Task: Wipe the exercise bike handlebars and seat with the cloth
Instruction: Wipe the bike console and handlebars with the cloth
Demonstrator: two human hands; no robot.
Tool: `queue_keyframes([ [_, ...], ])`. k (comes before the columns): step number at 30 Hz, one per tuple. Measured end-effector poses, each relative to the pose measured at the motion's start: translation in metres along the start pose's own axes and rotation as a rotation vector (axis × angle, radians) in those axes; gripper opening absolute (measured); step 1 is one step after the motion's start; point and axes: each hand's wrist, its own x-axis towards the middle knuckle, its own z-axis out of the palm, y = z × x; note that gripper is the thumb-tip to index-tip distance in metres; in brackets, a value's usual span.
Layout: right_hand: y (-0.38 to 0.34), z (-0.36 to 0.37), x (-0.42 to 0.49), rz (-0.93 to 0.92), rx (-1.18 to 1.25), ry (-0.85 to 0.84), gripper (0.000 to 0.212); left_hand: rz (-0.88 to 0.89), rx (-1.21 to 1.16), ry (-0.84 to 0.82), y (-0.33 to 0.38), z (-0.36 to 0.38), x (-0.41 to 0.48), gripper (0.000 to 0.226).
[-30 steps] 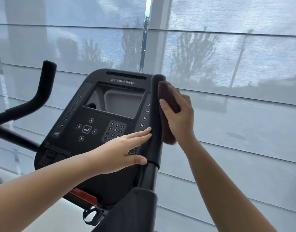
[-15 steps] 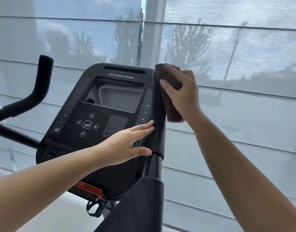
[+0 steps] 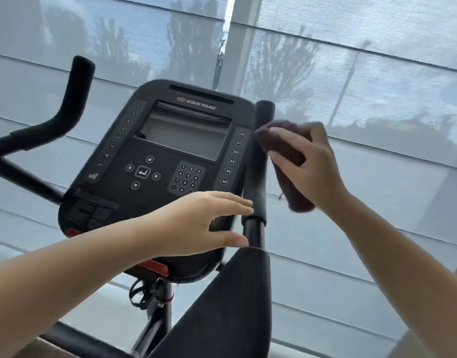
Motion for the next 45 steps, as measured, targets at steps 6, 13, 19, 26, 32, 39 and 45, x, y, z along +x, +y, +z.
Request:
queue_keyframes([
  [6,-0.01,0.028,0.028,0.076,-0.163,-0.138,0.035,0.023,-0.115,-0.285,0.01,0.013,-0.027,0.065],
  [13,-0.036,0.003,-0.028,0.069,-0.007,-0.705,0.028,0.044,-0.098,-0.28,0.011,0.015,-0.032,0.063],
  [19,-0.031,0.001,0.042,-0.195,-0.334,-0.32,0.034,0.021,-0.118,-0.315,0.01,0.012,-0.032,0.061],
  [26,-0.032,0.024,0.022,-0.062,-0.432,-0.614,0.027,0.1,-0.043,-0.274,0.005,0.013,-0.03,0.061],
  [32,-0.041,0.003,0.014,-0.024,-0.223,-0.929,0.026,0.104,-0.042,-0.264,0.003,0.014,-0.029,0.06],
  [39,-0.039,0.025,0.077,-0.128,-0.7,-0.299,0.031,0.106,-0.101,-0.254,-0.002,0.016,-0.029,0.059],
  [45,-0.059,0.061,0.036,-0.15,-0.874,-0.856,0.024,0.118,-0.125,-0.247,-0.003,0.015,-0.029,0.056],
])
